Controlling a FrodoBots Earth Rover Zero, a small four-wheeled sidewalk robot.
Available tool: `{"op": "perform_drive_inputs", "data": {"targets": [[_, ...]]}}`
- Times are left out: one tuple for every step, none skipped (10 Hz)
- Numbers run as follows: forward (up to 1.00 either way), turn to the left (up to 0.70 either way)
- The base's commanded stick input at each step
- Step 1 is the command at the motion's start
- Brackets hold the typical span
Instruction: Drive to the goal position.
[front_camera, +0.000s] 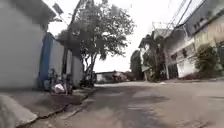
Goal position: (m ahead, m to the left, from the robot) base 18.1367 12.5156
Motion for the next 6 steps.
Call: {"op": "perform_drive_inputs", "data": {"targets": [[0.85,0.0],[0.85,0.0],[0.85,0.0],[0.85,0.0],[0.85,0.0],[0.85,0.0]]}}
